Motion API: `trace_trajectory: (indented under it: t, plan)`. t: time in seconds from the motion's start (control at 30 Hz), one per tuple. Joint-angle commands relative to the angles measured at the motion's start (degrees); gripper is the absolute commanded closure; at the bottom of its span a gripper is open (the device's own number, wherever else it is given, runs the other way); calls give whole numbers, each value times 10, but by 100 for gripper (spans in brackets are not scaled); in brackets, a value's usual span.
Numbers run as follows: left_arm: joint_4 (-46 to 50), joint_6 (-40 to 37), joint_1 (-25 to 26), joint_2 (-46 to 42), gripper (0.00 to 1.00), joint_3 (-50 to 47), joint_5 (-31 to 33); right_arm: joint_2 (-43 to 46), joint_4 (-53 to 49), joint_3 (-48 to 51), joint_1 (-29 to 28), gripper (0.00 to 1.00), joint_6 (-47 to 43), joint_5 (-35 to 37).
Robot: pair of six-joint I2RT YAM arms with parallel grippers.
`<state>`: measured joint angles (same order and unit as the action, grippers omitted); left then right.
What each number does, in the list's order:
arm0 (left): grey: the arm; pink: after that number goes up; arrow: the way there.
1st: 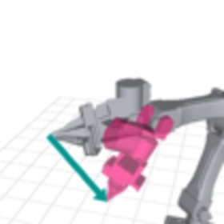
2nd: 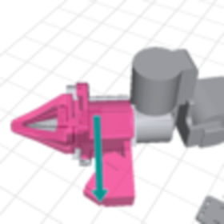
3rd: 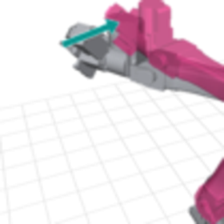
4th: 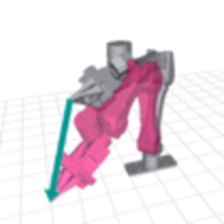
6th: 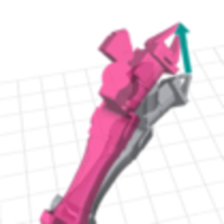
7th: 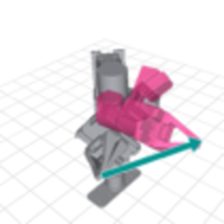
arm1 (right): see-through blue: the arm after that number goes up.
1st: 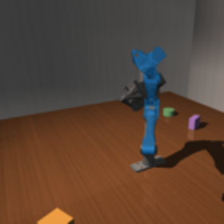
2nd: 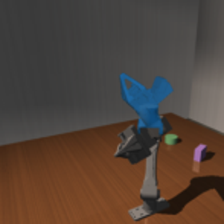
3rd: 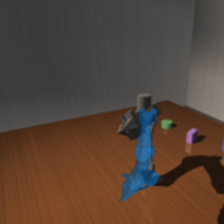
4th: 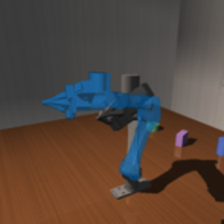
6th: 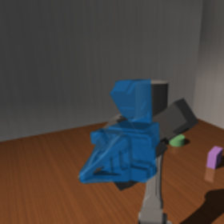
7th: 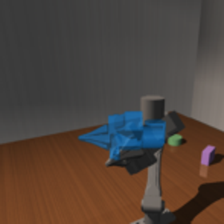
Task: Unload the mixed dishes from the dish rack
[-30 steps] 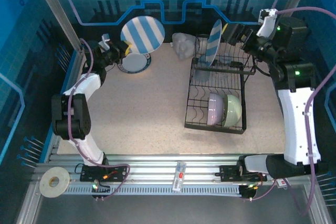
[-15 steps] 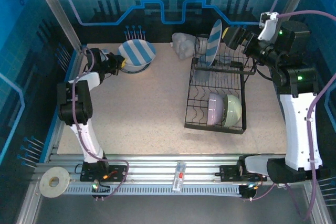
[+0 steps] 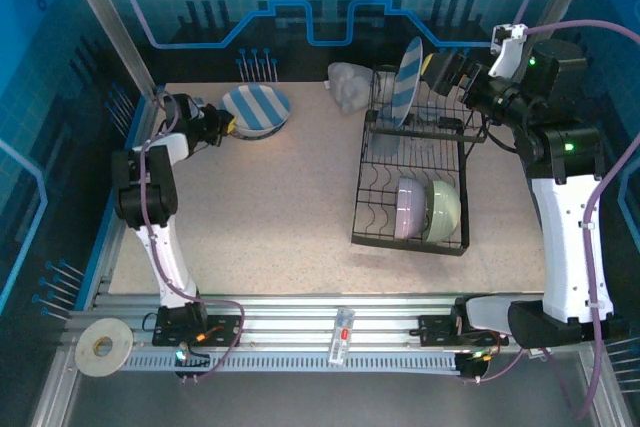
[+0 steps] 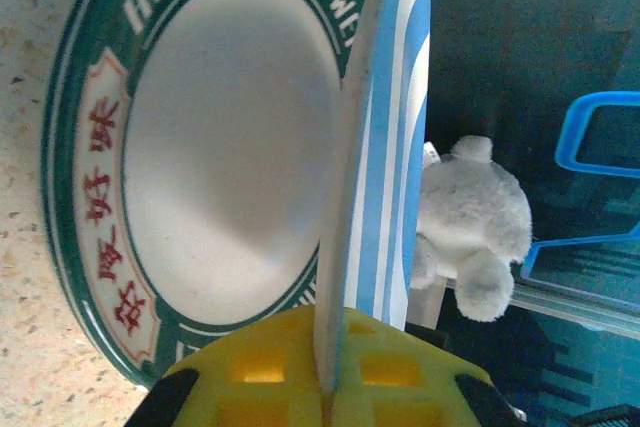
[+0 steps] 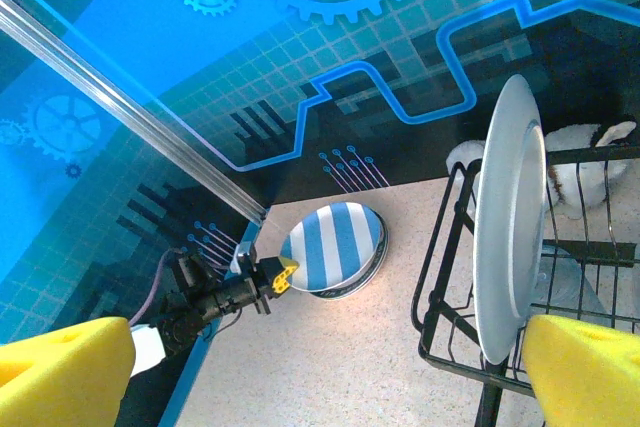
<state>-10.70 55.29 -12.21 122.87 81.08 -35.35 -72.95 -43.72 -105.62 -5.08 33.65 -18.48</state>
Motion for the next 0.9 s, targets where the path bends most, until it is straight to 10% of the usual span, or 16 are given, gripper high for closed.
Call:
trace_trajectory:
  t: [0.0, 0.37, 0.87]
  plan:
    - [5, -13, -5, 19, 100, 37, -9, -1, -6, -1, -3, 0, 9, -3]
    - [23, -19, -5, 42, 100, 52, -6, -10, -12, -17, -13, 0, 9, 1]
    - [17, -17, -5, 18, 60, 35, -7, 1, -18, -10, -20, 0, 3, 12]
